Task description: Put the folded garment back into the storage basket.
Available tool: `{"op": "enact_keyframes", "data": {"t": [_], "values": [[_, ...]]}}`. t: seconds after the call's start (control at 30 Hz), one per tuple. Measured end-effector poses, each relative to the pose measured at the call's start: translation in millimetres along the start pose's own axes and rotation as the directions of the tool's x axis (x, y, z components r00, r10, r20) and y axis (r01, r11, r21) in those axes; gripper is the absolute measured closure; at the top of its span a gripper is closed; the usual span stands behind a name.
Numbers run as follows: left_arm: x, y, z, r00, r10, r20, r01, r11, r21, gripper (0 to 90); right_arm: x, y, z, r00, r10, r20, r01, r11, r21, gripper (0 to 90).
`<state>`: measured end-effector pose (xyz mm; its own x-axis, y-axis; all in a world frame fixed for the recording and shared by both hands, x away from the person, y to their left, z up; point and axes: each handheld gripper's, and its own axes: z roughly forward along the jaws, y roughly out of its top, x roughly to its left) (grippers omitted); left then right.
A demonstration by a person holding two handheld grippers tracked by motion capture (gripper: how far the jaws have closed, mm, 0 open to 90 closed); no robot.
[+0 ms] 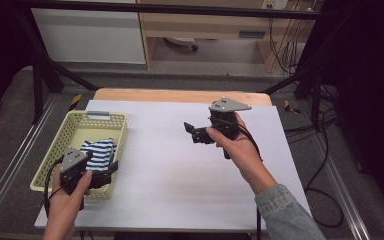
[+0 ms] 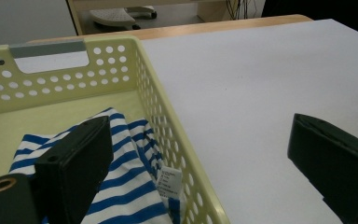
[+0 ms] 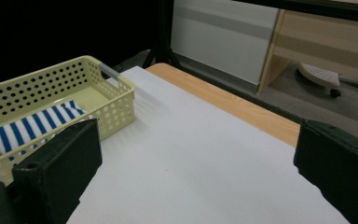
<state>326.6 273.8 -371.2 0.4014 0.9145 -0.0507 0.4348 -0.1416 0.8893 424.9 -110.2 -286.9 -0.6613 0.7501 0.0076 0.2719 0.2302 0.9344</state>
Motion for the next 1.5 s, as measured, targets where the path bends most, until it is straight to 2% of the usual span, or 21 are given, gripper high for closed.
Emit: {"op": "enact_keyframes", "data": {"t": [0.13,0.33,0.43,0.6,0.63,0.73,0.8,0.87,1.0,1.23,1.37,1.5], "values": [[-3.8,-6.0,2.6,0.9999,0.016,0.004,-0.016,0.9998,0.012,6.4,-10.7,-4.0,-7.0,0.9993,0.014,0.035,-0.013,1.0,-0.015,2.1],[-5.4,-14.7,9.1,0.9996,0.029,-0.006,-0.028,0.999,0.034,6.7,-24.1,-11.6,-15.7,0.9986,0.029,0.045,-0.028,1.0,-0.008,1.8],[-6.2,-18.5,12.3,0.9997,0.022,0.008,-0.022,0.9986,0.049,6.4,-29.1,-14.8,-19.5,0.9985,0.029,0.047,-0.029,1.0,-0.006,1.4],[-4.6,-20.7,12.6,0.9997,0.025,0.002,-0.025,0.9988,0.042,6.4,-34.9,-19.9,-25.7,0.9978,0.039,0.054,-0.038,0.999,-0.016,1.3],[-3.7,-22.5,12.4,1.0,0.009,0.004,-0.009,0.9992,0.039,6.5,-36.2,-21.1,-27.0,0.9979,0.038,0.054,-0.037,0.999,-0.016,1.3],[-2.8,-25.7,13.2,0.9999,0.003,0.013,-0.003,0.9992,0.039,6.7,-39.4,-24.8,-30.9,0.9974,0.038,0.061,-0.036,0.999,-0.022,1.2],[-3.3,-27.6,14.5,0.9996,0.006,0.029,-0.007,0.9992,0.04,6.7,-42.5,-27.7,-33.8,0.9968,0.039,0.07,-0.037,0.999,-0.025,1.4],[-5.0,-27.8,14.6,0.9992,0.027,0.029,-0.028,0.9987,0.042,6.7,-45.8,-30.8,-37.2,0.9961,0.037,0.08,-0.035,0.999,-0.022,1.4],[-7.5,-28.9,15.3,0.9989,0.036,0.032,-0.037,0.9983,0.045,7.2,-52.3,-37.6,-44.7,0.9948,0.044,0.092,-0.042,0.999,-0.02,1.5],[-6.6,-30.5,14.1,0.9987,0.031,0.04,-0.033,0.9989,0.033,7.5,-62.6,-49.6,-58.2,0.9918,0.067,0.109,-0.064,0.997,-0.032,1.4],[-7.2,-30.9,14.2,0.9985,0.043,0.033,-0.044,0.9985,0.032,7.4,-68.6,-58.0,-65.6,0.9888,0.084,0.123,-0.08,0.996,-0.038,1.4],[-7.6,-30.9,14.7,0.9989,0.037,0.027,-0.038,0.9989,0.028,7.5,-75.0,-65.5,-72.2,0.9855,0.103,0.135,-0.098,0.994,-0.048,1.4]]}}
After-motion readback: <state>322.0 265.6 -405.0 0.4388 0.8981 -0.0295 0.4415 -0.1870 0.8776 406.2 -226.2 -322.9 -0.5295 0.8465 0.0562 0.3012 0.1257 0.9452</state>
